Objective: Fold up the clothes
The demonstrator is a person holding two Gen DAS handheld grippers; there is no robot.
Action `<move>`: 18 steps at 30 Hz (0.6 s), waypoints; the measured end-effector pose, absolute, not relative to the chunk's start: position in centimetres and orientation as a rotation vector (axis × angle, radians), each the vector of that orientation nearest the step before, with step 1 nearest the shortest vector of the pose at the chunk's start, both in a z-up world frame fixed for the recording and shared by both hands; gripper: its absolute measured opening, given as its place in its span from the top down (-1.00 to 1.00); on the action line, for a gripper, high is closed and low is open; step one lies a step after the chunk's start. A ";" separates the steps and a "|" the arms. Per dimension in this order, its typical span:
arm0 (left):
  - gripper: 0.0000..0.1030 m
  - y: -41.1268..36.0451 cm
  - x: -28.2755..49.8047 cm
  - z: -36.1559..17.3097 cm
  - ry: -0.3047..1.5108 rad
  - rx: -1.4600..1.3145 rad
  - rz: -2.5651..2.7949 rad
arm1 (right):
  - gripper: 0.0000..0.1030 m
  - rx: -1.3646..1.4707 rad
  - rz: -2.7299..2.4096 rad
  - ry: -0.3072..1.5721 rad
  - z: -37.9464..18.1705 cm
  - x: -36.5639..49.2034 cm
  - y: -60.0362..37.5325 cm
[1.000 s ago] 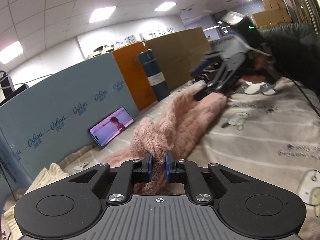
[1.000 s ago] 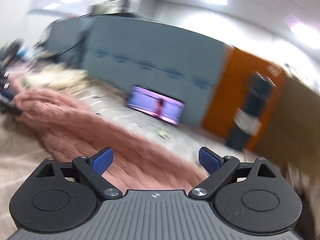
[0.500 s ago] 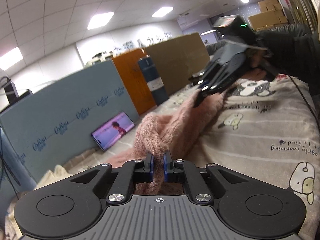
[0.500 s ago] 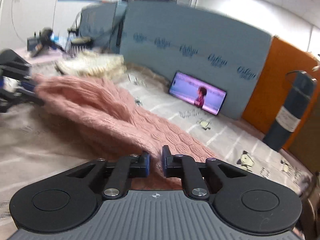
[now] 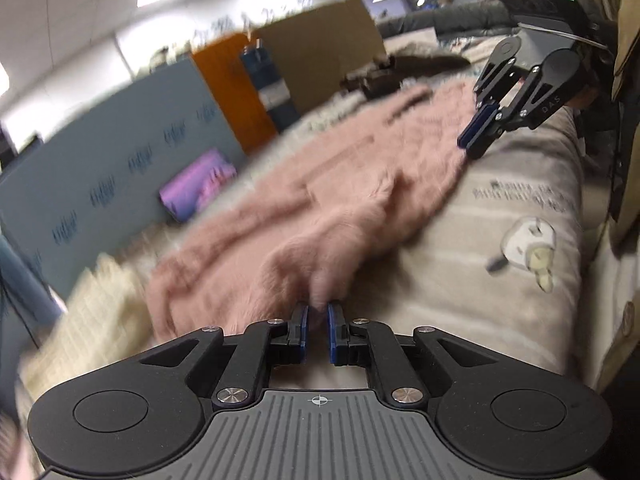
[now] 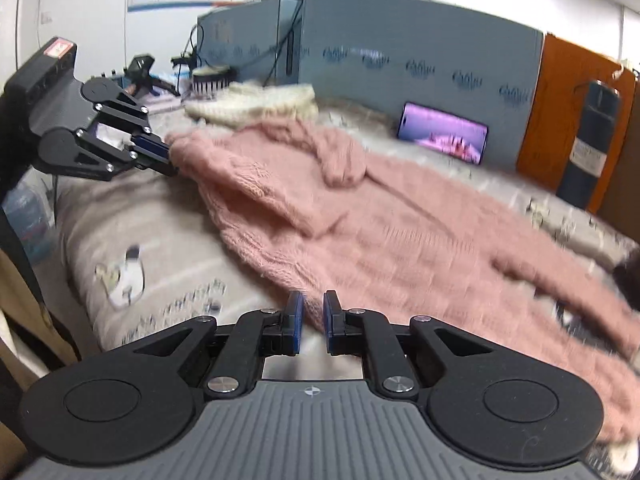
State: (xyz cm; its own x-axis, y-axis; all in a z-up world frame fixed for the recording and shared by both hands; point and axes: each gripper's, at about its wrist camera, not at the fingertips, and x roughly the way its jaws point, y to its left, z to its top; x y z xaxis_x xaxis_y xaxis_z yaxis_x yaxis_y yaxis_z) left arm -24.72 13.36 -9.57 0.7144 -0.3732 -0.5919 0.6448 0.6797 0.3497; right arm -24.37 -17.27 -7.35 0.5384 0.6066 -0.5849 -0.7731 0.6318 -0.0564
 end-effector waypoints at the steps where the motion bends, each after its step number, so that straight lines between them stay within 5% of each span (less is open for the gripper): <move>1: 0.70 13.8 -24.9 -9.8 0.535 0.550 -0.603 | 0.80 -0.318 0.835 0.560 -7.5 -24.6 -17.4; 4: 0.61 15.4 -25.8 -9.7 0.567 0.467 -0.609 | 0.50 -0.258 0.807 0.532 -7.4 -25.1 -18.6; 6: 0.53 17.1 -26.4 -8.9 0.512 0.345 -0.608 | -0.25 -0.196 0.755 0.490 -6.9 -25.4 -20.1; 7: 0.33 18.2 -26.5 -8.5 0.473 0.264 -0.594 | -0.34 -0.158 0.716 0.462 -6.6 -25.4 -21.0; 10: -0.51 20.4 -24.9 -8.5 0.453 0.019 -0.432 | -0.46 -0.008 0.564 0.404 -5.8 -25.1 -24.0; 11: -0.60 21.0 -24.3 -8.6 0.449 -0.061 -0.372 | -0.52 0.056 0.490 0.397 -5.7 -24.9 -25.3; 18: -0.56 21.6 -20.6 -10.3 0.555 -0.276 -0.136 | -0.53 0.373 0.007 0.453 -6.9 -24.3 -33.4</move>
State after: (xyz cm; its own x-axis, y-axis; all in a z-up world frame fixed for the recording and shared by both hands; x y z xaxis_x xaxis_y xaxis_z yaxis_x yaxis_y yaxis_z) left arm -20.60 21.59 -10.27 0.8421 -0.2012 -0.5004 0.0532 0.9543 -0.2942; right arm -24.32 -33.42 -6.93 0.9004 0.0889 -0.4258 0.0751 0.9324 0.3535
